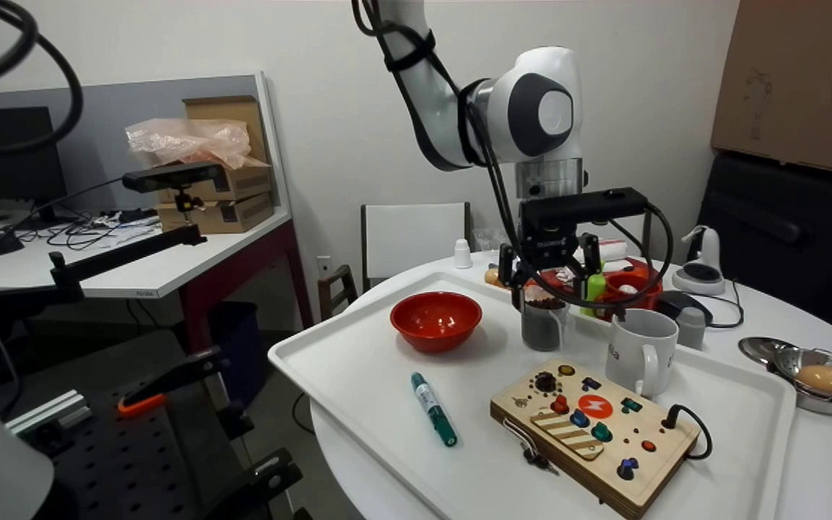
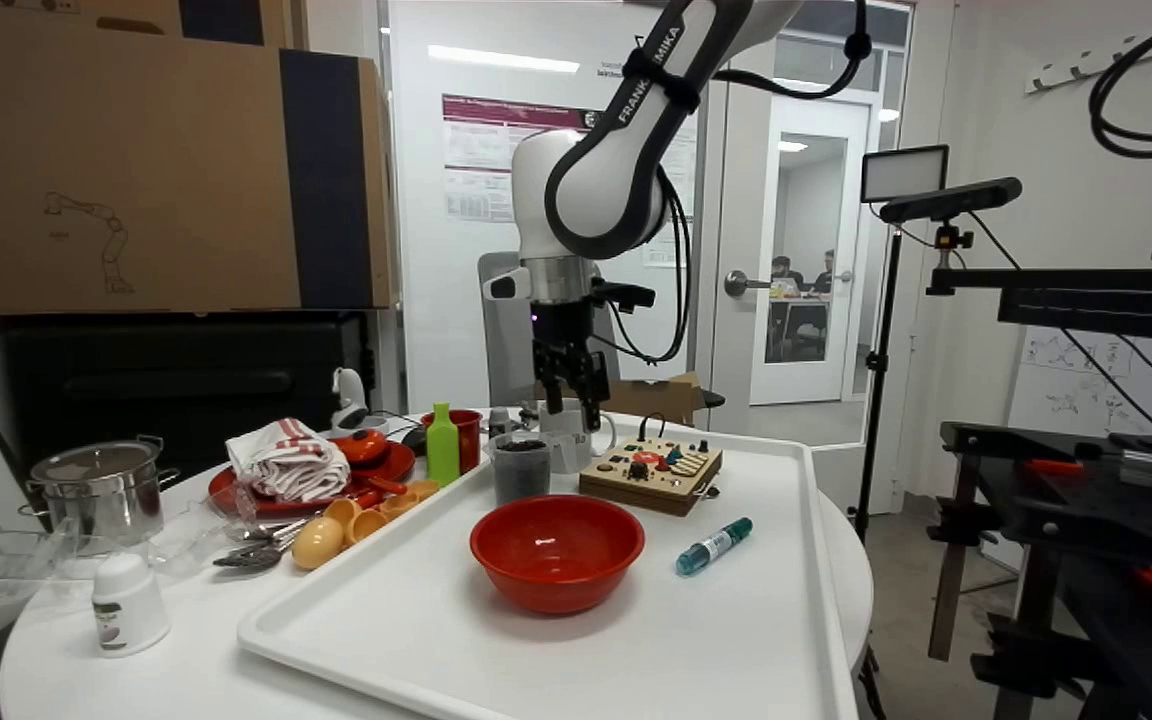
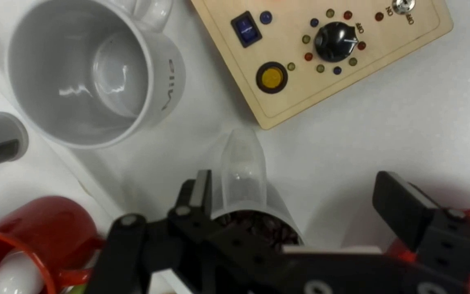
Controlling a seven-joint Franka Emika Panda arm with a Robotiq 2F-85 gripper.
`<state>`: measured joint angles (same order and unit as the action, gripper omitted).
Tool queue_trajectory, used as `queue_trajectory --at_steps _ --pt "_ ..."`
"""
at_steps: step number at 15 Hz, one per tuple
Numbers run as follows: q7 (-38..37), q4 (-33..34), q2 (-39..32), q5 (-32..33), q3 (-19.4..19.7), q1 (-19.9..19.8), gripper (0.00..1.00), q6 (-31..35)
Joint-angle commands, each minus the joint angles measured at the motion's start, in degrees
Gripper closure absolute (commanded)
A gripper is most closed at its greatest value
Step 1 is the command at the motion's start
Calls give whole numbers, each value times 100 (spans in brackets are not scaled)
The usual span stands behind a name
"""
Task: Pour the contents inside the clear jar into the red bowl
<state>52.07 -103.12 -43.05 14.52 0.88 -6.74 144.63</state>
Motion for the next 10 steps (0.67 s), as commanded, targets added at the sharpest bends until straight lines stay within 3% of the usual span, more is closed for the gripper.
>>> queue_trajectory --at_steps 1,10 --pt "30 468 -265 164 -2 12 0 -411" --pt "33 1111 -729 192 -35 64 0 -683"
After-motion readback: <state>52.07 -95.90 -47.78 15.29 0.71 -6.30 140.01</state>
